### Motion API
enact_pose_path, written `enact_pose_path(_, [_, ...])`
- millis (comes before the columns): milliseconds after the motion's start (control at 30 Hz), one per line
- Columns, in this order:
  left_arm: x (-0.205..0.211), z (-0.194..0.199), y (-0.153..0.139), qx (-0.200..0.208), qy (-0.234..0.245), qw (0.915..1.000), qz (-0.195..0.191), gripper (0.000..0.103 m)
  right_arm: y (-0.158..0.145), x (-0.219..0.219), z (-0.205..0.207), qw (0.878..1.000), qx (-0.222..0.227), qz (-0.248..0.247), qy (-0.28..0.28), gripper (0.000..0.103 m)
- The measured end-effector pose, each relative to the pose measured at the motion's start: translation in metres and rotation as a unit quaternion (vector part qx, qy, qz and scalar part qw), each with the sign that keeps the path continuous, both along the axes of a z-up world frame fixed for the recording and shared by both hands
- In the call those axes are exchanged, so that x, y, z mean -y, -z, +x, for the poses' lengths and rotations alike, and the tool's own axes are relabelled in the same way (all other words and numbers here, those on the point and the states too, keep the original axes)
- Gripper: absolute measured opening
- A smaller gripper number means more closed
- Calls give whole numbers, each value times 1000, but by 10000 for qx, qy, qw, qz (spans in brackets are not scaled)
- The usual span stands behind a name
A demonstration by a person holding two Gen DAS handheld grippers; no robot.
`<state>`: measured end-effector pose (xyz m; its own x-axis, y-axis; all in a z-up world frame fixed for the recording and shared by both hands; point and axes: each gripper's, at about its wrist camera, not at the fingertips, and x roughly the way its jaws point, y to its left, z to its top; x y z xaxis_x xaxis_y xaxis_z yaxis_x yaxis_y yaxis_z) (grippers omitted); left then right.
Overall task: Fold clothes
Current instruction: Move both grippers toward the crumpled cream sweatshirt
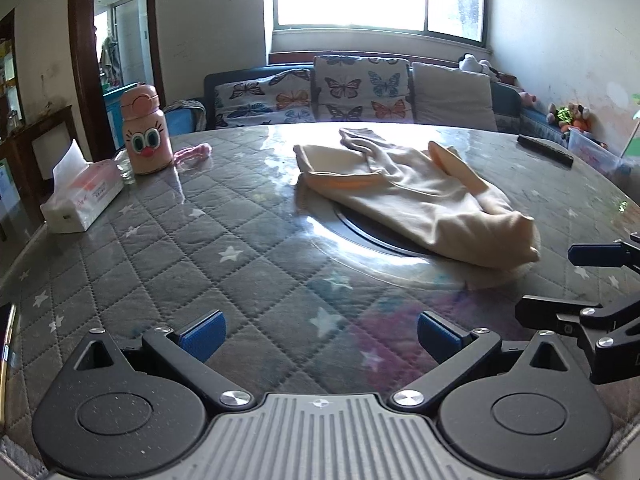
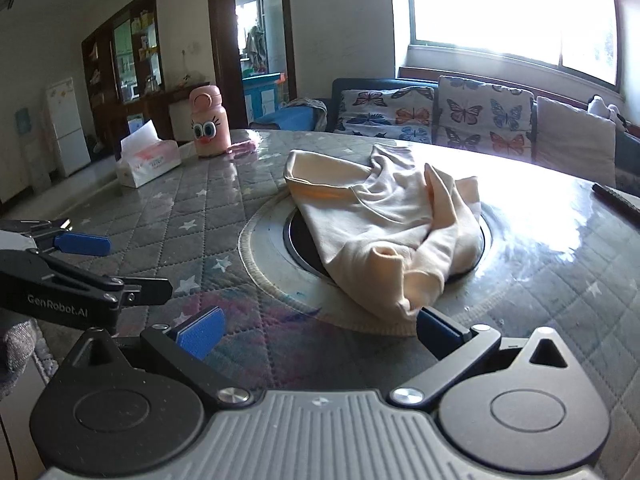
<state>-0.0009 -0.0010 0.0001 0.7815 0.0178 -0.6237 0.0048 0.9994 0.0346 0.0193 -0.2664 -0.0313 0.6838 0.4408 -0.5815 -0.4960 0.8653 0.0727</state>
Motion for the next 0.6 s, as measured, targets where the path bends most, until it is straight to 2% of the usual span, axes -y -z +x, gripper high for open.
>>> enact_pose_path(100, [6,-6,-1,18,25,10000,4,103,0,-1,-1,9999,36,-91,-49,103])
enact_pose_path(200, [12,-11,-1,37,49,10000,9,103,-4,7,-19,9996,265,40,-13,103])
enact_pose_path(600, [31,-33,-4,151,138,9998,64,103,-6,25,-49,9997,192,164,38,103])
